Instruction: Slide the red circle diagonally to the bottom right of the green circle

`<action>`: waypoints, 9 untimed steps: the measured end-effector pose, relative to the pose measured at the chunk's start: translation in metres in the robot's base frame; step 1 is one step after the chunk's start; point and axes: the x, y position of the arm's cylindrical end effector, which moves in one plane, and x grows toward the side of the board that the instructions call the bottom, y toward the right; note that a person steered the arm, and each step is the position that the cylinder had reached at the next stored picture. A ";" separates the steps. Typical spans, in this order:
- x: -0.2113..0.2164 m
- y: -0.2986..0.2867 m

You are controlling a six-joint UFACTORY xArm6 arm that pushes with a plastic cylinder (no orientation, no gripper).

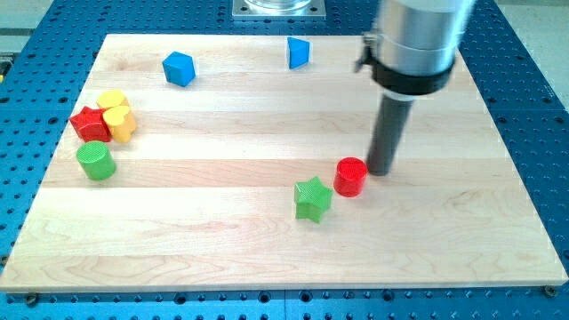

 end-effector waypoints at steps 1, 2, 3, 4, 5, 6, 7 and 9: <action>0.004 0.051; 0.020 -0.016; 0.014 -0.091; 0.010 -0.137; 0.019 -0.085; 0.023 -0.173; 0.025 -0.259; 0.033 -0.269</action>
